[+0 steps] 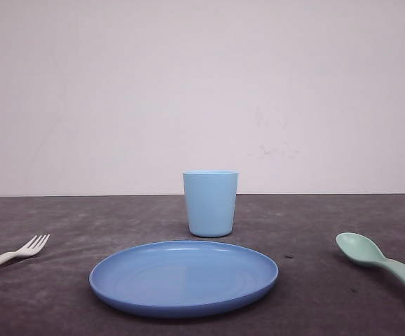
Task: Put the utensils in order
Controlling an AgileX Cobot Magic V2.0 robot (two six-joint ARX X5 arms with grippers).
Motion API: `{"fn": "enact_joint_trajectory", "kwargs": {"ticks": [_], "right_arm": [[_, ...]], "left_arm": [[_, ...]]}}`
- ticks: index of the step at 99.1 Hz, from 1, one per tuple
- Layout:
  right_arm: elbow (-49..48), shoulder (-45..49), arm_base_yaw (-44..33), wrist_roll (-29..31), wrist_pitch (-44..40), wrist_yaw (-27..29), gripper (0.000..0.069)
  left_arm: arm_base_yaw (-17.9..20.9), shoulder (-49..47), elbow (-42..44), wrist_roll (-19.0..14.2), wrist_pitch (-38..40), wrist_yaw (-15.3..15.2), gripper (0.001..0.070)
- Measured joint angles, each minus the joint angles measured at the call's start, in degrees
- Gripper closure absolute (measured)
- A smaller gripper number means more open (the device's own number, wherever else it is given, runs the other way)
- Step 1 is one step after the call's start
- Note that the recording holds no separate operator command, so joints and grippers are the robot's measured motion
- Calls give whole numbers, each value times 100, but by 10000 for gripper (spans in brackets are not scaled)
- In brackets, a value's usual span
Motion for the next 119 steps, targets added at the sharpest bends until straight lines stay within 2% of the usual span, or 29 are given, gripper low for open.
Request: {"fn": "enact_joint_trajectory", "kwargs": {"ticks": [83,94,104,119], "right_arm": [[0,0,0,205,-4,-199,690],[0,0,0,286,-4,-203,690],[11,0,0,612,-11,-232,690],[501,9,0,1346,-179,-752,690]], "left_arm": [[0,0,0,-11,0,2,698],[0,0,0,-184,0,2,698],[0,0,0,-498,17,2,698],[0,0,68,-1029,221,4,697]]}}
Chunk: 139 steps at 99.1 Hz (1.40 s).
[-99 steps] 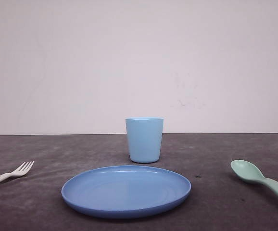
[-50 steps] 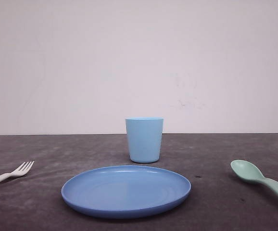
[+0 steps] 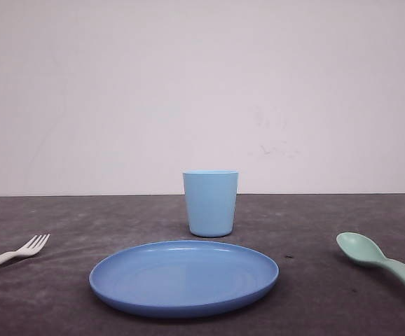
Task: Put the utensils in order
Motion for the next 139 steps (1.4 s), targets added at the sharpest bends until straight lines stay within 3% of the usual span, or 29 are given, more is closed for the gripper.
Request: {"fn": "enact_joint_trajectory", "kwargs": {"ticks": [13,37,52,75,93,107,139], "right_arm": [[887,98,0,367,-354,-284,690],[2640,885,0,262,-1464,-142,690],[3560,1646,0,-2,-2079,-131,690],[4350,2975,0,-367,-2881,-131,690],[4419,3840,0,-605,-3355,-96,690],[4419,4472,0,-809,-3626,389,690],[4419,5010,0,-1054,-3692,470,690]], "left_arm": [[0,9,479,-310,-46,0,697],[0,223,1998,-358,-417,144,698],[0,752,3021,-116,-1224,269,698],[0,1956,4350,509,-2511,269,698],[-9,2977,4581,697,-3025,273,697],[-94,3657,4581,787,-3233,273,698],[-216,4415,4581,844,-3346,273,698]]}}
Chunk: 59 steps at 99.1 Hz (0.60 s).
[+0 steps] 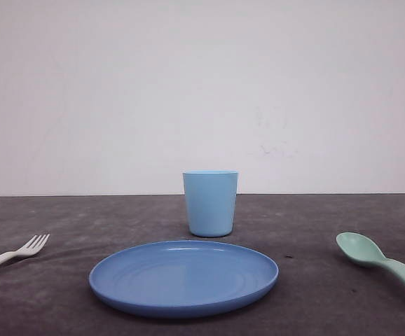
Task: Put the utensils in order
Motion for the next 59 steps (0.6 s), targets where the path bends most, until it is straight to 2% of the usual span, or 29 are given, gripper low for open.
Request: {"fn": "enact_joint_trajectory", "kwargs": {"ticks": [17,22,27,32,36,42,49,59], "right_arm": [[0,-2,0,-2,-37,-2,673],[0,-2,0,-4,-42,-2,611],[0,-2,0,-4,-42,-2,501],[0,-2,0,-4,-44,-2,372],[0,-2,0,-4,-44,-2,262],[0,-2,0,-4,-44,-2,147],[0,-2,0,-4,-44,-2,67],[0,-2,0,-4,-48,-4,11]], "left_arm": [[0,-4,0,0,-4,0,697],[0,-9,0,0,-20,0,697],[0,-13,0,0,-35,0,675],[0,-13,0,0,-55,0,608],[0,-13,0,0,-74,0,511],[0,-13,0,2,-81,0,370],[0,-13,0,0,-83,2,262],[-2,-13,0,-37,-83,157,213]]}}
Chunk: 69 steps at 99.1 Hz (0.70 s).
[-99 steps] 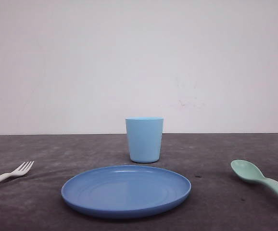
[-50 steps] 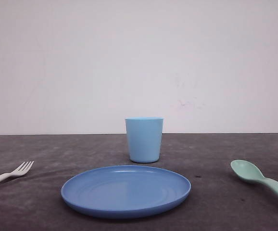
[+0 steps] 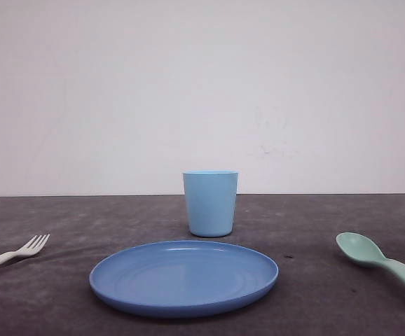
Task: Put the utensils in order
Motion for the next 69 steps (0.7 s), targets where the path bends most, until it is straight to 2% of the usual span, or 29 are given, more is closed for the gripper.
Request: {"fn": "enact_joint_trajectory", "kwargs": {"ticks": [15,40,53,69], "right_arm": [[0,0,0,-2,-22,0,12],[0,0,0,0,-24,0,12],[0,0,0,0,-26,0,12],[0,0,0,0,-26,0,12]], "left_arm": [[-160,37,0,-144,-17,269,200],[-813,328,-662,-590,216,271,200],[-1152,601,-1075,-833,581,-7,200],[-1543,1178,-1147,-927,815,-428,200]]}}
